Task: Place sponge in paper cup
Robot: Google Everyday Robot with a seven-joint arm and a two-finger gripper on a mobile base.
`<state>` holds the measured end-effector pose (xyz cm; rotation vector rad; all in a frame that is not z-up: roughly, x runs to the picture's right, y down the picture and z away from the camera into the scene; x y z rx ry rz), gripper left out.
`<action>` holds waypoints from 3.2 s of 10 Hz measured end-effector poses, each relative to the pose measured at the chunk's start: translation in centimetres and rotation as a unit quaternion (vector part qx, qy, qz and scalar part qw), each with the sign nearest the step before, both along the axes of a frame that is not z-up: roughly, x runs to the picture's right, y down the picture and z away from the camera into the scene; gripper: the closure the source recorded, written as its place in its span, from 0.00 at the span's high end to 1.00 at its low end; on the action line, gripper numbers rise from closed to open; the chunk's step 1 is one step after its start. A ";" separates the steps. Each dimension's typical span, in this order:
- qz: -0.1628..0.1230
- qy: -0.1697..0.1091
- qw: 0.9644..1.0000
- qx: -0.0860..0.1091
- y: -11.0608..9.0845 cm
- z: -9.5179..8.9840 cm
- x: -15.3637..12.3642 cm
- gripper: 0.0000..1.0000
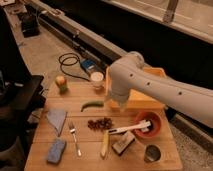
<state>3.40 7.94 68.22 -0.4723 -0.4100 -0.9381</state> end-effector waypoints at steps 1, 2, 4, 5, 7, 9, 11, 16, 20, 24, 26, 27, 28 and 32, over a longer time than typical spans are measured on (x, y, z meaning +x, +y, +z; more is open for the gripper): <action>0.001 0.002 1.000 0.001 0.0 0.0 0.2 0.65; 0.000 0.002 1.000 0.001 0.0 0.0 0.2 0.65; 0.000 0.003 1.000 0.001 -0.1 0.0 0.2 0.65; -0.005 0.006 1.000 0.002 -0.2 0.0 0.3 0.65; -0.029 -0.017 0.999 0.006 -1.0 0.8 -1.7 0.65; -0.052 -0.050 0.997 0.003 -1.0 1.4 -5.3 0.65; -0.075 -0.086 0.993 -0.005 -0.3 1.7 -9.4 0.65; -0.098 -0.175 0.976 -0.084 6.6 1.6 -16.3 0.65; -0.091 -0.200 0.969 -0.110 8.8 1.1 -16.7 0.65; -0.105 -0.190 0.969 -0.121 8.4 2.6 -17.8 0.65; -0.108 -0.206 0.962 -0.142 9.6 4.0 -20.0 0.65; -0.104 -0.218 0.959 -0.149 10.4 4.4 -21.1 0.65; -0.099 -0.228 0.956 -0.154 10.9 4.7 -21.8 0.65; -0.091 -0.299 0.930 -0.194 14.1 5.2 -26.6 0.65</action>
